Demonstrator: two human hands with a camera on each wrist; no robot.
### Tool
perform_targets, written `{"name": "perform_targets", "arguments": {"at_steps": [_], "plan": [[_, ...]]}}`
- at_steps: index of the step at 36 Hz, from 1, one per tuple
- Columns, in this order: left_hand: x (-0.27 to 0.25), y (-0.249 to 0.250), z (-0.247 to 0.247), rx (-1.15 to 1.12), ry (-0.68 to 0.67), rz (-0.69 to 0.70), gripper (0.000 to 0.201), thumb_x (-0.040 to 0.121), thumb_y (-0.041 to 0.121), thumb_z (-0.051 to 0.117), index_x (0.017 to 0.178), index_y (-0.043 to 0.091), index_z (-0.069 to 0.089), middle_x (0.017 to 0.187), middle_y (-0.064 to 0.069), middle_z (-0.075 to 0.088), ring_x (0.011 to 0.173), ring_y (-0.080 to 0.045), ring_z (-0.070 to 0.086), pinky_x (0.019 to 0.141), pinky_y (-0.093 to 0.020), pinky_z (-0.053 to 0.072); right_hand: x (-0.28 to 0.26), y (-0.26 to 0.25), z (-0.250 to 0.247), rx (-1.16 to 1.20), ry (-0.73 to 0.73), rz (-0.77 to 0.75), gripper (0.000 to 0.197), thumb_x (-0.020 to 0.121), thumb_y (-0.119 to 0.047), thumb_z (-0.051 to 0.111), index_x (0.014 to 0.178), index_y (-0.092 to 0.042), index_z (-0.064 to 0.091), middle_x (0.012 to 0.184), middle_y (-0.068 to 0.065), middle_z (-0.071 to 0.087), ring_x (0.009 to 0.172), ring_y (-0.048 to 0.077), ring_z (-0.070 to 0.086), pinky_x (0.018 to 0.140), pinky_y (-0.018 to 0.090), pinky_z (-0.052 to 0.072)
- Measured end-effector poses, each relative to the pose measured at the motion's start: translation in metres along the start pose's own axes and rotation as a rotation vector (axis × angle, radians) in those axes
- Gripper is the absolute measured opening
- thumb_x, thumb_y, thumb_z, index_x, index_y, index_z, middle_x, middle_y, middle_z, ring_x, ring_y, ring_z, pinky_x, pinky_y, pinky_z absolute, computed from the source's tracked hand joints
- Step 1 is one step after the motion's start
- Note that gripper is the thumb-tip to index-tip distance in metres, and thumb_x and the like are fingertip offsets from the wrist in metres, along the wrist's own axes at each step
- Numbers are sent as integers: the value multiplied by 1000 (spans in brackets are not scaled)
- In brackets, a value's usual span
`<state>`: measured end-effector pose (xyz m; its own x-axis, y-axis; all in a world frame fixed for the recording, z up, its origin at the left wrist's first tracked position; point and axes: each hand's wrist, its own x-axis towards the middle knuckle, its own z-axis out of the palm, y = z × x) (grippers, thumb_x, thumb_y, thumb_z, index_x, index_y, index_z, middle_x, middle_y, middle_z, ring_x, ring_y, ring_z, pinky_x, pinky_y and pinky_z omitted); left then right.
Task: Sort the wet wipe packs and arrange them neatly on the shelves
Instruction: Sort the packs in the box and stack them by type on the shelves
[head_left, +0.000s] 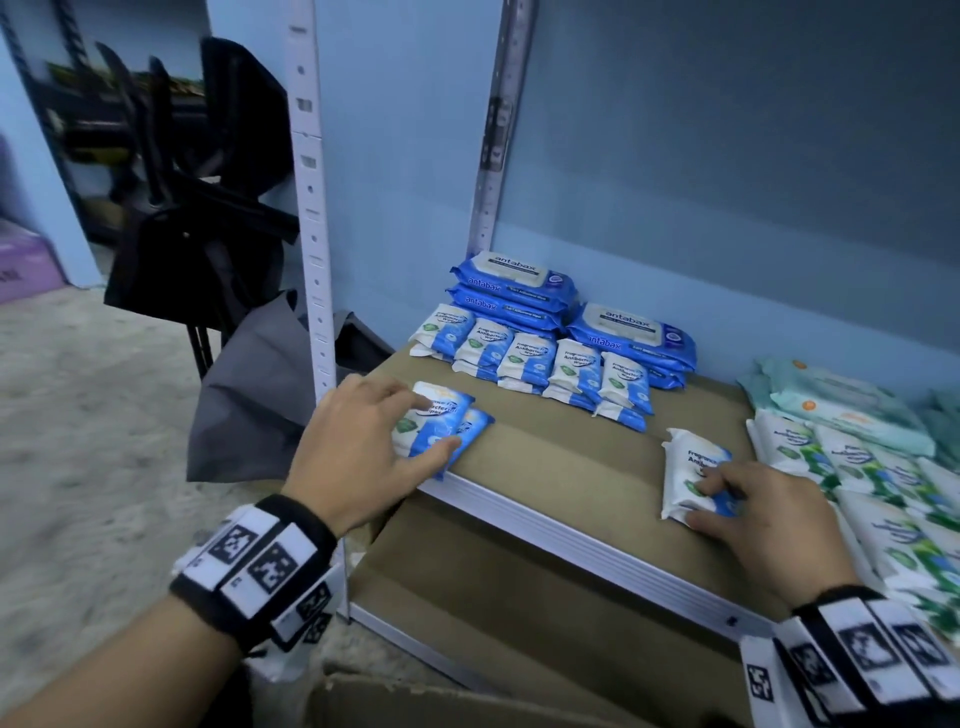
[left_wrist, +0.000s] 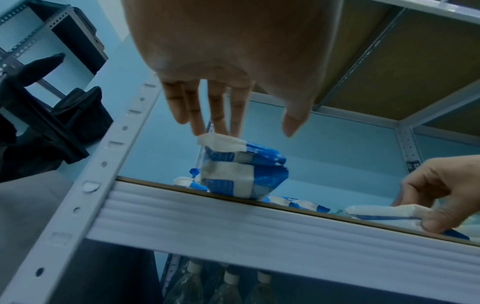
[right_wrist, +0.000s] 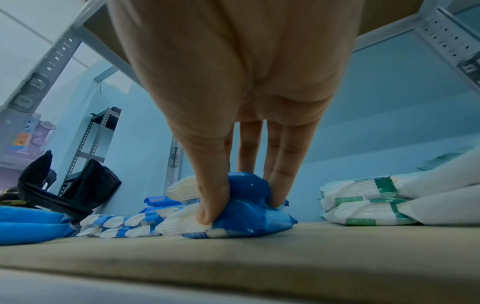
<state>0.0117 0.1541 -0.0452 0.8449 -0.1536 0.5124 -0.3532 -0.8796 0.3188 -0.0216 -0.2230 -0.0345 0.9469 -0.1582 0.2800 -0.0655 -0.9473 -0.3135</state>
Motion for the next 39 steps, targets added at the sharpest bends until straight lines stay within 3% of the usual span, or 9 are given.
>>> {"name": "perform_targets", "arguments": {"at_steps": [3,7,10,13,17,23,29,32,39], "plan": [[2,5,7,-3,-31,-120,67,75,78,55,115,27,67,112,11,58,100,-11,47,85,-28,43,1,3,0,2,-10,-12,32,61,-25,93,73,-32,64,92,-3,73,85,25,65,69,32,45],[4,11,14,-61,-60,-111,45,77,55,69,111,25,70,110,9,57,107,-12,48,92,-30,45,8,7,0,-2,-43,-25,38,58,-29,94,65,-37,58,93,-7,72,85,20,63,70,28,42],[5,17,15,-51,-73,-88,37,79,44,69,110,24,71,113,8,59,109,-14,48,95,-32,44,14,5,-4,-28,-84,-20,35,60,-30,93,65,-34,58,89,-9,70,81,16,60,66,26,37],[7,22,16,-16,-103,-71,39,78,43,69,111,23,70,114,6,60,110,-16,49,95,-32,43,22,2,-8,-99,-114,-20,28,62,-33,92,71,-30,65,82,-7,67,78,17,58,63,26,35],[10,29,16,47,-182,-70,46,78,44,70,119,25,63,119,6,56,110,-17,47,92,-29,42,35,0,-8,-179,-161,2,31,62,-37,91,73,-38,61,88,-4,71,90,21,62,72,30,47],[16,26,16,74,-193,-127,34,81,36,68,112,28,62,117,5,55,101,-18,50,76,-26,36,52,-6,-8,-215,-212,2,30,62,-37,91,76,-35,65,98,-4,70,94,21,61,81,31,50],[28,19,20,103,-163,-198,32,79,35,71,109,24,65,108,1,57,93,-23,53,78,-33,45,74,-9,-6,-212,-253,53,26,64,-29,90,75,-32,66,101,-5,67,93,20,60,74,26,42],[36,14,24,155,-159,-235,31,80,34,69,108,22,64,105,0,57,85,-21,46,73,-32,41,83,-13,-4,-251,-265,66,24,67,-30,88,82,-29,70,103,-3,65,91,19,57,72,26,40],[59,8,35,214,-144,-318,26,85,26,63,109,17,64,105,-4,55,88,-28,50,73,-40,50,99,-15,-1,-267,-253,67,26,64,-32,90,80,-31,69,103,-1,67,85,18,57,70,25,38]]}}
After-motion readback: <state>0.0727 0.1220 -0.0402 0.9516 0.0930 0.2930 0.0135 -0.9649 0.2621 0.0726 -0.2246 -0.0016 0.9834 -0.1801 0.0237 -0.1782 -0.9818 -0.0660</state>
